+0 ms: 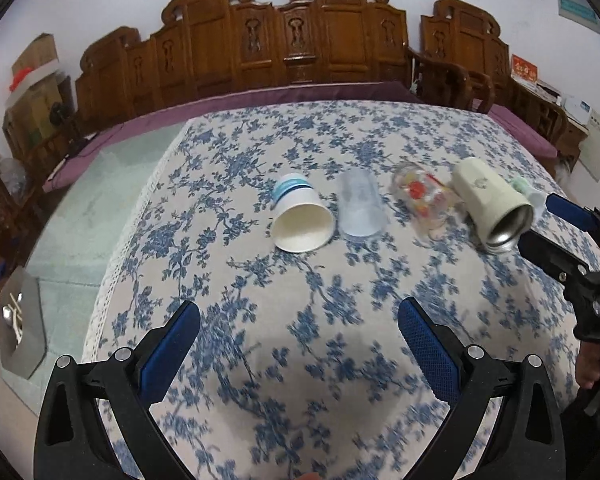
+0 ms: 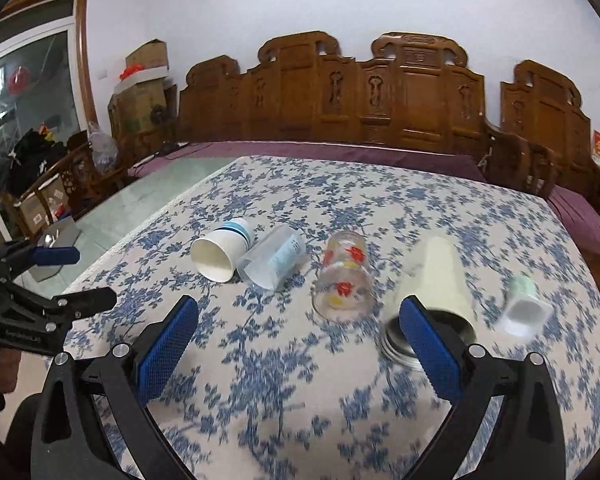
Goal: Flip cup upside down
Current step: 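Move the right tool toward the white paper cup and close around it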
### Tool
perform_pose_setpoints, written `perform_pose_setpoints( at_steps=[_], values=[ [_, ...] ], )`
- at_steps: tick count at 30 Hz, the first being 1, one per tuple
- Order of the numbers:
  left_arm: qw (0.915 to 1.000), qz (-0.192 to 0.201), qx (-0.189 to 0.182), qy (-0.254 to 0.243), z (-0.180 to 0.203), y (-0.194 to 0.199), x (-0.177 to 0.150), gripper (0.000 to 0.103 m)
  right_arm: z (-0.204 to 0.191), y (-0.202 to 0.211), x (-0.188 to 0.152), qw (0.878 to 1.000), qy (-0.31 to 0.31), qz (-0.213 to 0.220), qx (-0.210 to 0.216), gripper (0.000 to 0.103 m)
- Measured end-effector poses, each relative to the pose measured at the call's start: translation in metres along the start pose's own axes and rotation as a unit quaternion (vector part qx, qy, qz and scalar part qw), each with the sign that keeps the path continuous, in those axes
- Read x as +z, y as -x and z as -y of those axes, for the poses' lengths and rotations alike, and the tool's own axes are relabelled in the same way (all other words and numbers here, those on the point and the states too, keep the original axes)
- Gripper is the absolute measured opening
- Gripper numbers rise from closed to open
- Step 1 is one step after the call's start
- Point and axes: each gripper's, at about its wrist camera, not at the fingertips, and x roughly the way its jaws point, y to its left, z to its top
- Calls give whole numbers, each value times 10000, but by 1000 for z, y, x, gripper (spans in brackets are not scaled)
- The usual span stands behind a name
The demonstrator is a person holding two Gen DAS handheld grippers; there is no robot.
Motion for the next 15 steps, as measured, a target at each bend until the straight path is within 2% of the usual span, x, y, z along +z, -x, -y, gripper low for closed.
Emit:
perform_pose_setpoints(
  at_steps=[3, 6, 8, 15],
  values=[
    [9999, -125, 10, 47, -10, -20, 11, 95, -2, -18, 3, 9999, 96, -41, 63, 101],
    [9996, -260, -17, -44, -14, -41, 25, 87, -1, -28, -2, 9999, 55, -71, 147, 101],
    [9994, -321, -72, -88, -15, -53, 35, 86, 0, -36, -6, 9997, 33, -152, 208, 101],
    [9964, -720, -422, 147, -20, -105, 81, 81, -4, -40, -10, 9991, 159, -194, 340, 101]
  ],
)
